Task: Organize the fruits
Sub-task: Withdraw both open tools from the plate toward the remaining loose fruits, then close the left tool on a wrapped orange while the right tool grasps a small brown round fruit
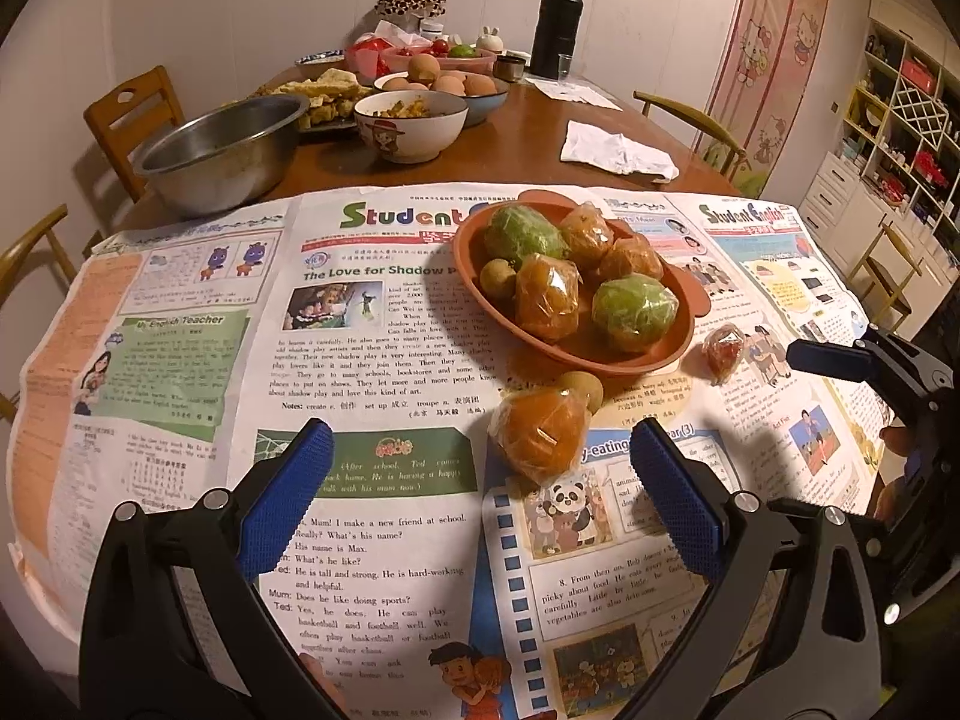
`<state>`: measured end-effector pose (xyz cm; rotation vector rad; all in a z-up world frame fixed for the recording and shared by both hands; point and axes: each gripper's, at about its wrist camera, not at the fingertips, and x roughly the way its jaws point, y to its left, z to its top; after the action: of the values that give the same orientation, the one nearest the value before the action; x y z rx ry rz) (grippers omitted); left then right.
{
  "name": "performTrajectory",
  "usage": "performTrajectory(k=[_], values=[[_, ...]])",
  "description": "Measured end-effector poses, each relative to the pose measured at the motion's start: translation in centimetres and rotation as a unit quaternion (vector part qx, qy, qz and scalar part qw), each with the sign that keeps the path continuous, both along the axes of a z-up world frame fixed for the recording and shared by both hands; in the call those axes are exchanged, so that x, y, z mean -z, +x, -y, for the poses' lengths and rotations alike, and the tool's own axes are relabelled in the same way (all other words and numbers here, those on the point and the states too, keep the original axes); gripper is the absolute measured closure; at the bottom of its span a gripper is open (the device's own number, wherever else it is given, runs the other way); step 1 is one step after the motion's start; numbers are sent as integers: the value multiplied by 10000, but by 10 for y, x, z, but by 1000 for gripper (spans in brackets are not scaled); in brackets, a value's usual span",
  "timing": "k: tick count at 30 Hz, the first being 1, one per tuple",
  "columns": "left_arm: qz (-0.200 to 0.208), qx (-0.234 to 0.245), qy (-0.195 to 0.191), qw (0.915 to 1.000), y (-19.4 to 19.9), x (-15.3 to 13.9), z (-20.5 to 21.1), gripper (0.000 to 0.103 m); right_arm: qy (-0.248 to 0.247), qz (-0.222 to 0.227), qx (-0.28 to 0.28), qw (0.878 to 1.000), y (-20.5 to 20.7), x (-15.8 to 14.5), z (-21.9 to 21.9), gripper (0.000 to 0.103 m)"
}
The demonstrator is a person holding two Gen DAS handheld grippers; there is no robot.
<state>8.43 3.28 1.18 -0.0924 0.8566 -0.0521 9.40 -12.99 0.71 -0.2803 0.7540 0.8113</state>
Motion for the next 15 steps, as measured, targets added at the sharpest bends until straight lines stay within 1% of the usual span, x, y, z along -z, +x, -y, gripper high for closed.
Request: performTrajectory(k=[7, 15], values=[[-12, -37, -94, 9999, 0, 3, -3, 11, -117, -45, -53, 9999, -2, 7, -7, 5], [-24, 35, -162, 9999, 1, 5, 0, 19, -181, -82, -131, 9997, -3, 13, -11, 6]])
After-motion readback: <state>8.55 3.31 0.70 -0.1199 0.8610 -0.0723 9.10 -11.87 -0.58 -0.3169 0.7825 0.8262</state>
